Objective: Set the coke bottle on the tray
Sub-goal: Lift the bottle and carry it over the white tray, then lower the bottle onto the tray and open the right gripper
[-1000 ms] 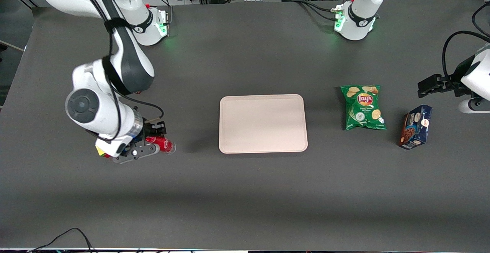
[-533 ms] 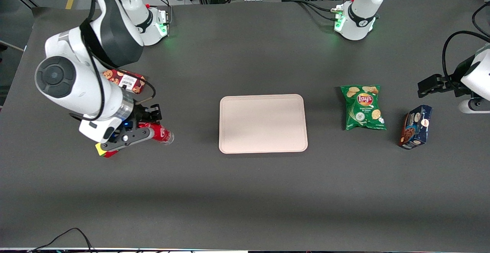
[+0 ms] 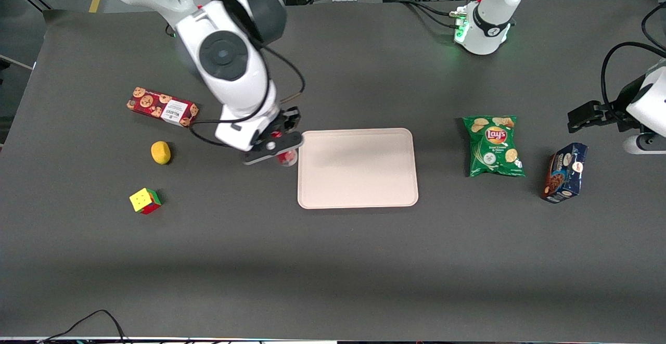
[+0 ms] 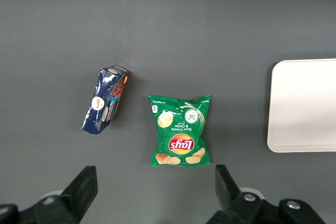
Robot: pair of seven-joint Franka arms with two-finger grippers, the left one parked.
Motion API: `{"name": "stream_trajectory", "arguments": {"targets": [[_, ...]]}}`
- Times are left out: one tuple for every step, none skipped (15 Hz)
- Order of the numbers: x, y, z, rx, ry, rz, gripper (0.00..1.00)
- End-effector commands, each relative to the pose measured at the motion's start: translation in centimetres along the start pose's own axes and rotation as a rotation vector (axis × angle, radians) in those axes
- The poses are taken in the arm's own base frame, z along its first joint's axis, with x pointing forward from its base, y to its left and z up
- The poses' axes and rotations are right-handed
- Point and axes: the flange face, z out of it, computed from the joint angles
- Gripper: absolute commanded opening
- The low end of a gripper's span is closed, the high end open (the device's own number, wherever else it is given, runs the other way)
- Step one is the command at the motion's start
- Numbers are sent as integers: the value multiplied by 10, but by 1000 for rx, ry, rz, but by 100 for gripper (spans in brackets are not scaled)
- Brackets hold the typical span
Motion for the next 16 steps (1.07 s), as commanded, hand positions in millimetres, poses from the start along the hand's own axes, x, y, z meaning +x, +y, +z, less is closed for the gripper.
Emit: {"name": "stream_trajectory", "arguments": {"targets": [[12,-21,22,38,0,23,0],[18,-23,34,40,3,19,0],[23,-28,50,39,3,12,0],[29,-30,66,38,3,10,0],[35,-33,83,35,2,7,0],[40,-34,98,30,4,8,0],[45,-34,113,27,0,10,0],[48,-35,125,25,-2,11,0],[50,-35,133,23,-7,18,0],[52,-35,138,23,-5,19,0],[53,-36,145,22,-8,20,0],[54,-36,156,18,-21,21,0],[54,-36,162,14,-30,20,0],[55,-36,163,14,-30,18,0],[55,-36,164,14,-31,18,0],[55,-36,167,13,-34,18,0]]}}
